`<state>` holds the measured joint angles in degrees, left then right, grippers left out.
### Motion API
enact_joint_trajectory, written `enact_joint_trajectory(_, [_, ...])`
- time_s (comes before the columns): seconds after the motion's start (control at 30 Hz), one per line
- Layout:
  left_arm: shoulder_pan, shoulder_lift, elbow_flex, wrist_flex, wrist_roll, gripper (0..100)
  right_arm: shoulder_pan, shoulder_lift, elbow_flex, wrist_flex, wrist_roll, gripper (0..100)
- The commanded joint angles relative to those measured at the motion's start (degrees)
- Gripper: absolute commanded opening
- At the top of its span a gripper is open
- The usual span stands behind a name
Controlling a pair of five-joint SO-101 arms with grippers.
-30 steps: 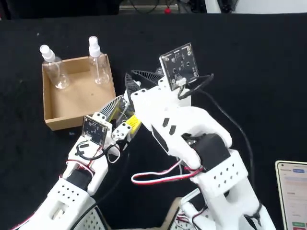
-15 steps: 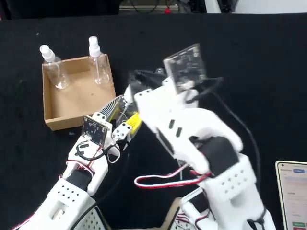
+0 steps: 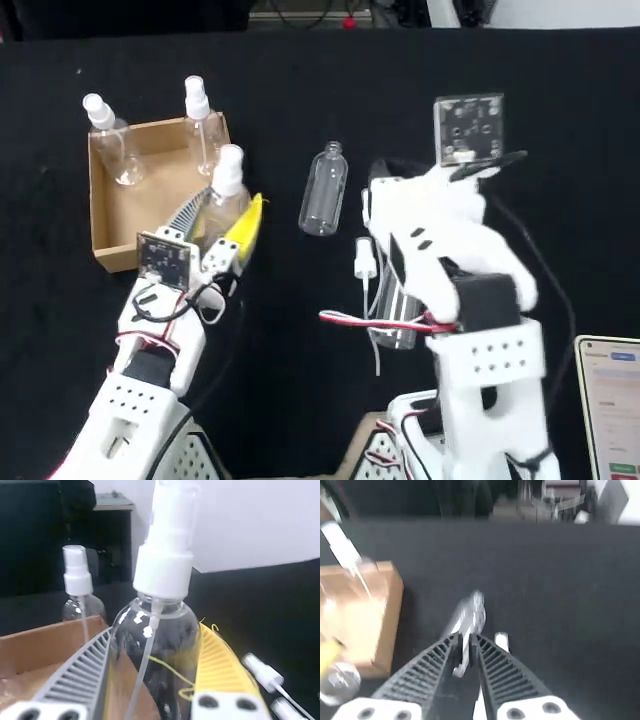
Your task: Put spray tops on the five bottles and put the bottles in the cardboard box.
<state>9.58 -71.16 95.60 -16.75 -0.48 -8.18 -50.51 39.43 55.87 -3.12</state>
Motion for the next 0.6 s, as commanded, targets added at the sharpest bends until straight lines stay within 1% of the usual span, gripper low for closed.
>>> enact_joint_trajectory(0.0, [-4.5,-0.8,0.8,-5.7,0.0,10,1.1,-1.4,7.6,-7.8,0.3,2.1])
enact_joint_trajectory(0.13, [-9.5,-0.8,0.7,-6.9,0.0,10,1.0,-1.3,16.1,-16.0,0.1,2.1])
enact_joint_trajectory(0.33, [-17.8,-0.8,0.4,-6.9,0.0,10,0.0,-1.3,22.6,-21.1,0.1,2.1])
enact_joint_trajectory(0.57, [-20.3,-0.8,1.4,-6.9,0.4,10,-8.2,-1.0,26.4,-21.4,0.1,2.1])
